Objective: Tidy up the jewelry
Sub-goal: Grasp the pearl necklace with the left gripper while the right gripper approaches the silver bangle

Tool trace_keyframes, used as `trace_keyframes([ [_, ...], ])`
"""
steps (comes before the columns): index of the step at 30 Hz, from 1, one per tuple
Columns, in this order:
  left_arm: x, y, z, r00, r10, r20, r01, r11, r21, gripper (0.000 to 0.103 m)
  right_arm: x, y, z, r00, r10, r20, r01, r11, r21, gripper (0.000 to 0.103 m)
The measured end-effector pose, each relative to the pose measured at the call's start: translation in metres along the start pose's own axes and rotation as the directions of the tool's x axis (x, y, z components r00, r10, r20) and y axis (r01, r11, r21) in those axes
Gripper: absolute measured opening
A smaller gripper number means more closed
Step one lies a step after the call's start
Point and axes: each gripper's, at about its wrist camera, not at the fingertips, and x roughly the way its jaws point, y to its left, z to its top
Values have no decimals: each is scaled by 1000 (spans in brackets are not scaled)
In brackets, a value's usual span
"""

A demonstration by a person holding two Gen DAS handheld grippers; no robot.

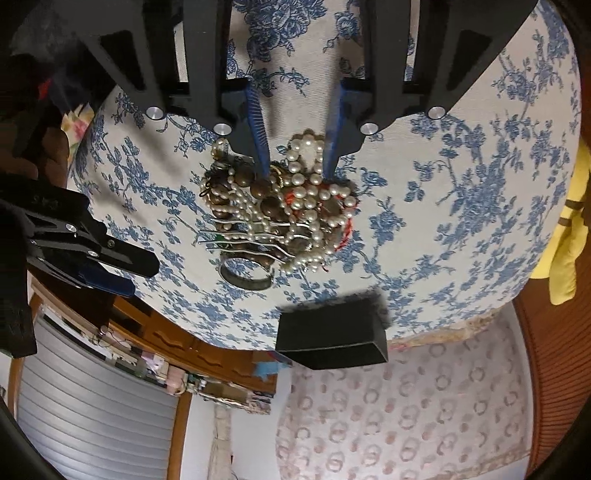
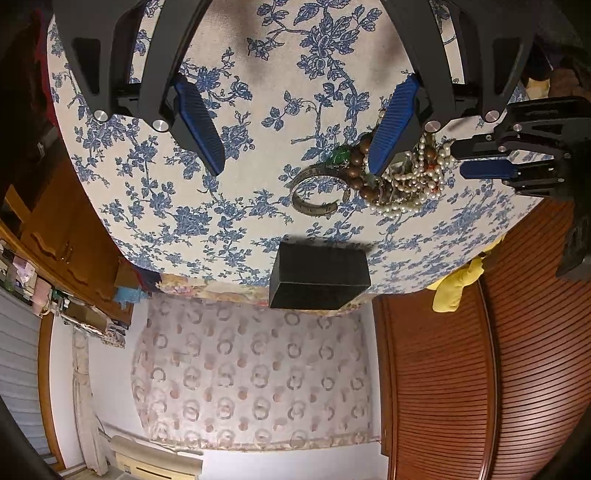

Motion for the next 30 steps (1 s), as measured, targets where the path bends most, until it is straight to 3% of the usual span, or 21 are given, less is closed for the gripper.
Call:
trace_keyframes([
  [3, 4, -2, 0, 1000, -8, -11, 8, 1000, 13, 11, 2, 2, -1, 1000, 0, -6, 0, 1000, -12, 82],
  [17, 22, -6, 6, 998, 22, -63, -15, 994, 109, 16, 5, -3, 0, 1000, -7, -14, 7, 1000, -13, 82],
  [19, 21, -6, 6, 998, 25, -65, -17, 992, 125, 7, 8, -4, 0, 1000, -5, -23, 5, 1000, -17, 82],
  [21, 20, -4, 7, 997, 29, -68, -20, 991, 129, 7, 10, -3, 0, 1000, -5, -27, 5, 1000, -22, 82],
  [30, -33, 19, 32, 995, -26, 96, 21, 999, 48, 7, 24, -1, 4, 999, 15, -52, -17, 999, -47, 82],
])
